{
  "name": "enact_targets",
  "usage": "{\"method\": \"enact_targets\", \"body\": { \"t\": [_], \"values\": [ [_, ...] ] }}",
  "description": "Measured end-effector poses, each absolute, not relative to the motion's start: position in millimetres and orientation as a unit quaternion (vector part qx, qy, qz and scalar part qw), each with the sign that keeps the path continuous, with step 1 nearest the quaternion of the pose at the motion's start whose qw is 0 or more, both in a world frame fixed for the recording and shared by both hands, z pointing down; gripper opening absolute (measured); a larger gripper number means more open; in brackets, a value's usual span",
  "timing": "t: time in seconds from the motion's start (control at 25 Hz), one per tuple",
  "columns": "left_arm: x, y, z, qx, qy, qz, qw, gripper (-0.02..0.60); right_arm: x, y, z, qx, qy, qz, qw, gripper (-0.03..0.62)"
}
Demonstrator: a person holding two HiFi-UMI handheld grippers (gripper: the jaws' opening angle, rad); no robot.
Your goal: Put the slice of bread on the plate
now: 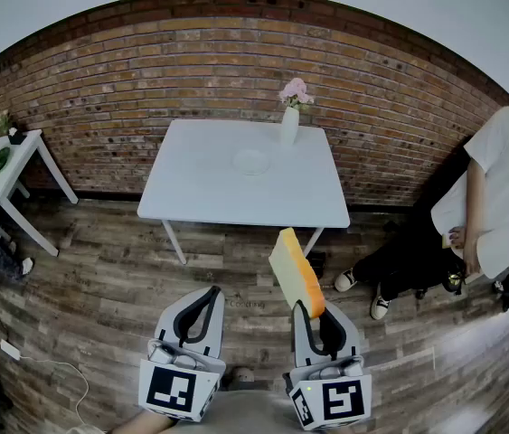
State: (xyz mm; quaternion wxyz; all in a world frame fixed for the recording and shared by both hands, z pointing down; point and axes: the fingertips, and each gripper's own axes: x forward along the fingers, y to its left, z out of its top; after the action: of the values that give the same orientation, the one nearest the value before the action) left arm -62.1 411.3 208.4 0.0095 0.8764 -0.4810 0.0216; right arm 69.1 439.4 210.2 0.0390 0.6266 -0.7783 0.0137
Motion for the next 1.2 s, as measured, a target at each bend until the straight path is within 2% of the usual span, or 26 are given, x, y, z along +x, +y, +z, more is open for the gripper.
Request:
{"method": "enact_targets", "body": {
  "t": [1.2],
  "values": [
    [-37,386,215,0.855,-0.518,0.027,0.000,0.009,111,409,224,0.610,-0.791,0.028,0.027,0.098]
  ]
}}
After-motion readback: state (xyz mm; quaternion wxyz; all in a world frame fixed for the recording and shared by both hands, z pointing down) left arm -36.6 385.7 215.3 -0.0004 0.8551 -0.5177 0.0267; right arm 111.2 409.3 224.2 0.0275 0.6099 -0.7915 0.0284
